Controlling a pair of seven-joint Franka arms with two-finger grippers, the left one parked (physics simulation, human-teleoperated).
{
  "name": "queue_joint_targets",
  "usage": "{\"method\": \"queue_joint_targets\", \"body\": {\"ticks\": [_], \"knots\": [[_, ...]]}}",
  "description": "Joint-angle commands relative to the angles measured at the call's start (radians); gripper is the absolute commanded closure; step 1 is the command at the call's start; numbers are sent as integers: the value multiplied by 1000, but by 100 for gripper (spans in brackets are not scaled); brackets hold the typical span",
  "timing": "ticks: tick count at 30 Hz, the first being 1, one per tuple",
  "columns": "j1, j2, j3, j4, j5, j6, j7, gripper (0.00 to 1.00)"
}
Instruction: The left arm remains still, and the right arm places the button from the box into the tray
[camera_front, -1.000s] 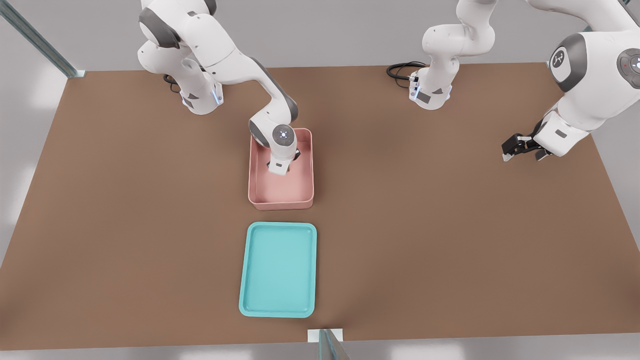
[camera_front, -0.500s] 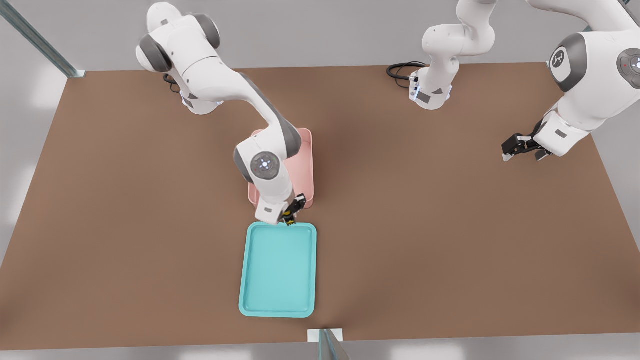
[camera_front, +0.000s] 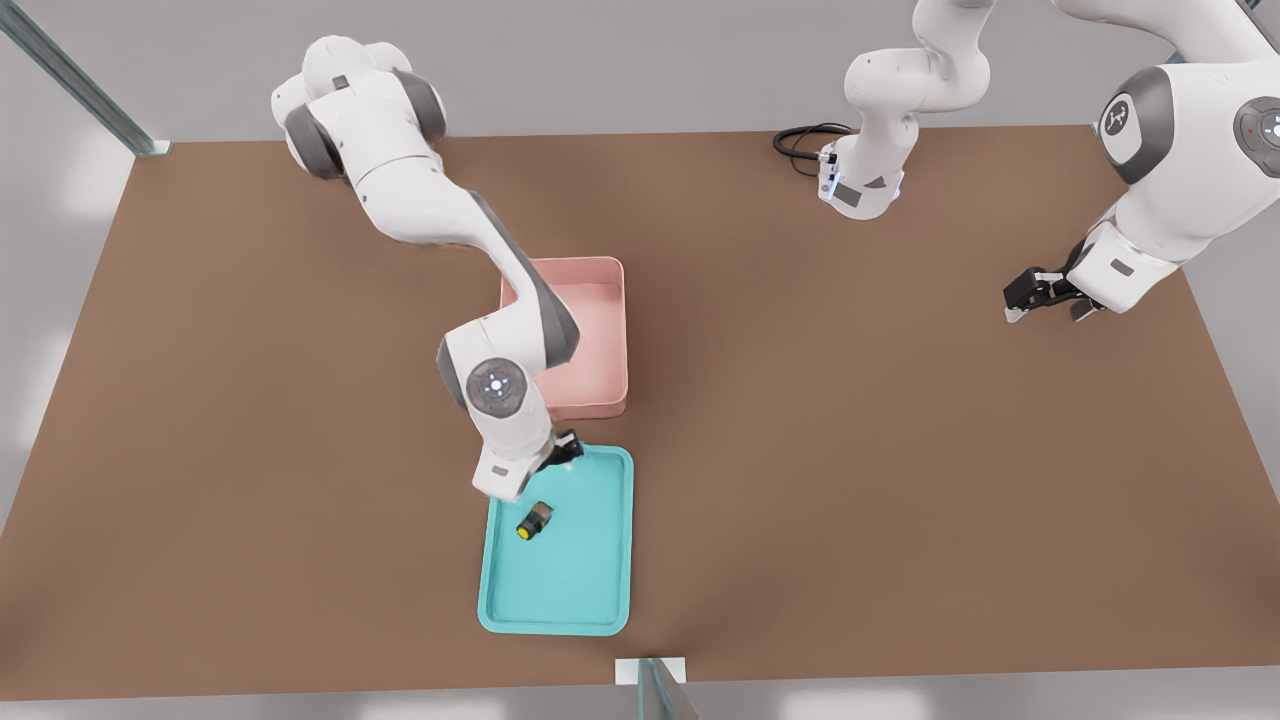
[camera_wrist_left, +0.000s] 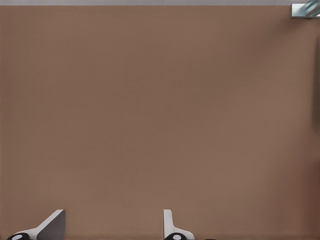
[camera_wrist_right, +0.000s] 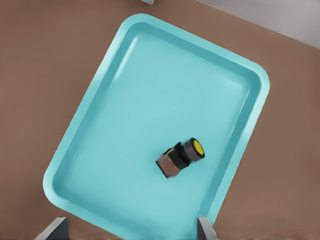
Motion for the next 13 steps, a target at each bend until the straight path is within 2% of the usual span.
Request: {"method": "queue_joint_targets", "body": {"ticks": [1, 3, 4, 6, 8, 13], "knots": [[-73, -222, 11, -153, 13, -312, -64, 0], [-156, -508, 14, -380, 12, -366, -72, 0], [-207, -539, 34, -382, 12, -412, -83, 0], [-235, -543, 34, -270, -54, -506, -147, 0], [-233, -506, 33, -204, -62, -509, -161, 0], [-241, -502, 31, -201, -68, -533, -161, 0]]}}
